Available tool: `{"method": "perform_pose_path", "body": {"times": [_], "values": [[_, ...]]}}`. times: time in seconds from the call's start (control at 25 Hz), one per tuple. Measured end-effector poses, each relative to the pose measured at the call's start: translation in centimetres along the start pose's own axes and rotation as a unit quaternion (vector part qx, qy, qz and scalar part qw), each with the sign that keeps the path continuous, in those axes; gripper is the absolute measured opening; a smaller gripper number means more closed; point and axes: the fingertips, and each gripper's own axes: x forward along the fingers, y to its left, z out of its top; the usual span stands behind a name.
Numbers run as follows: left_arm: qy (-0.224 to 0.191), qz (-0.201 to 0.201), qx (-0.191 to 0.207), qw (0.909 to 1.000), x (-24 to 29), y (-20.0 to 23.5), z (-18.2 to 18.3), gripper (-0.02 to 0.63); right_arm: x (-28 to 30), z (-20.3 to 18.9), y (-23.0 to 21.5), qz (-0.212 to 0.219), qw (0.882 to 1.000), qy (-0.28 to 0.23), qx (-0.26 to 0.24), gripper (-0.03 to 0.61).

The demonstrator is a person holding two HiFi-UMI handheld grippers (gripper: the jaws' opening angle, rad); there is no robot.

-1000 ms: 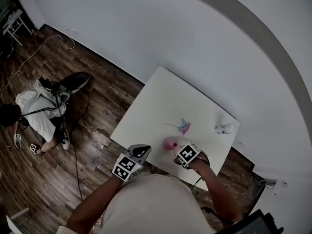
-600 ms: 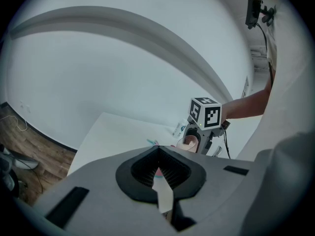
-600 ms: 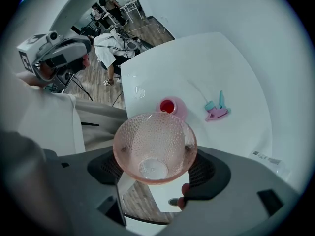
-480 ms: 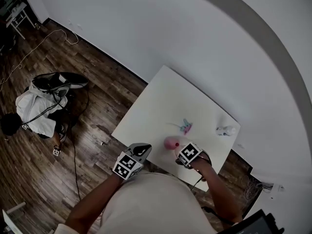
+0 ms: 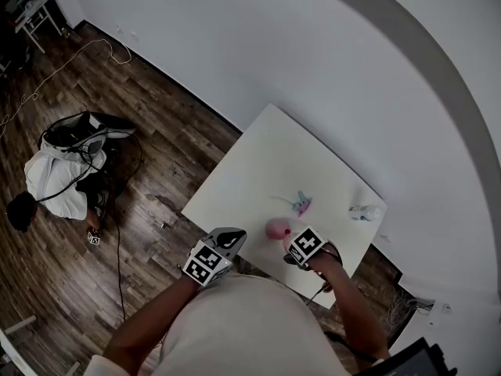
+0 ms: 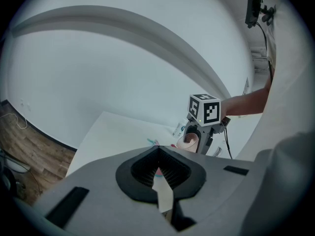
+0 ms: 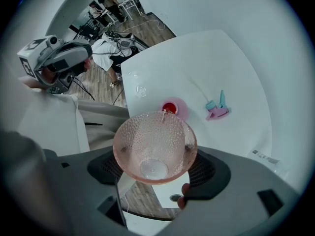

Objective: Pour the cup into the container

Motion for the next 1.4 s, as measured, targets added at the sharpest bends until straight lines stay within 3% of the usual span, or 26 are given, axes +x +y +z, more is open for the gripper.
{"method": "perform_pose_path", "body": {"times": [1.4], "values": [[-0.005,-0.002,-0.005,1.0,0.45,0.7,0.01,0.012,-0.86,-0.25,0.14,0.024,0.999,0.043,0.008,0.377]]}}
